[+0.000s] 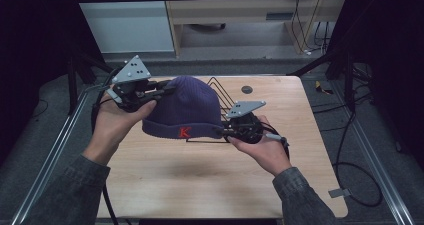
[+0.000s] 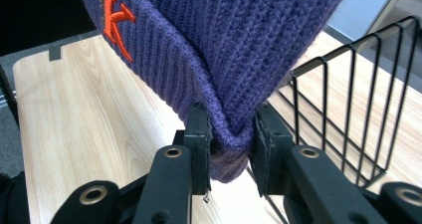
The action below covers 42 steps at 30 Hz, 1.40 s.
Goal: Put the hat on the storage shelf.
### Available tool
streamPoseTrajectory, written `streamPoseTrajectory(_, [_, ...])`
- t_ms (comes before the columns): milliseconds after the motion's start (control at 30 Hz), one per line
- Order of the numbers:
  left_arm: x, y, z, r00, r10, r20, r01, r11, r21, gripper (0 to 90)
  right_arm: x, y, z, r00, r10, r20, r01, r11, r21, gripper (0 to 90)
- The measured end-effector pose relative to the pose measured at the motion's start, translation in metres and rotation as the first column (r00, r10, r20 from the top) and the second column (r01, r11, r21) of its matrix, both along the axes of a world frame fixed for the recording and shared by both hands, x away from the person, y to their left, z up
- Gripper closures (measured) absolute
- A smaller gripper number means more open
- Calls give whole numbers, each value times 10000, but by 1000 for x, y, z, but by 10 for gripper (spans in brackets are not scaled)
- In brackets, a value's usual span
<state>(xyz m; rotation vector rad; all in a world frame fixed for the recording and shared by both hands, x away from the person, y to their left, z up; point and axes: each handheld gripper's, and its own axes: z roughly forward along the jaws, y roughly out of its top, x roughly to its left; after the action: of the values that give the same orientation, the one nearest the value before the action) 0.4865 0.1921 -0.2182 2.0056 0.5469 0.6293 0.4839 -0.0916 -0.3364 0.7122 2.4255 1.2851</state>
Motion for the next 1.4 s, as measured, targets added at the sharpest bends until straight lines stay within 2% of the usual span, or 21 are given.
streamPoseTrajectory(267, [0,-8,5,10000,4,75,-4,10000,1,804,-2,-11,7,9998,-169,65,169,9999,-33,721])
streamPoseTrajectory(467, [14,-22,10,10000,38,87,-37,10000,-56,804,4,-17,10,9990,-438,45,438,9990,-6,722])
streamPoseTrajectory(533, [17,-29,13,9997,136,205,-131,9996,-243,804,8,-23,15,9984,-554,128,553,9984,94,722])
streamPoseTrajectory(633, [20,-35,14,9995,211,245,-207,9996,-182,804,13,-30,17,9974,-709,154,705,9972,266,722])
streamPoseTrajectory(1033, [35,-44,11,9986,445,273,-435,9984,-359,803,19,-41,19,9944,-1027,232,1020,9943,299,722])
streamPoseTrajectory(1233, [51,-55,13,9976,643,252,-623,9954,-727,803,26,-43,23,9911,-1242,480,1227,9919,325,723])
streamPoseTrajectory(1400, [53,-58,11,9977,655,198,-641,9958,-651,803,28,-49,23,9902,-1306,496,1287,9909,390,723])
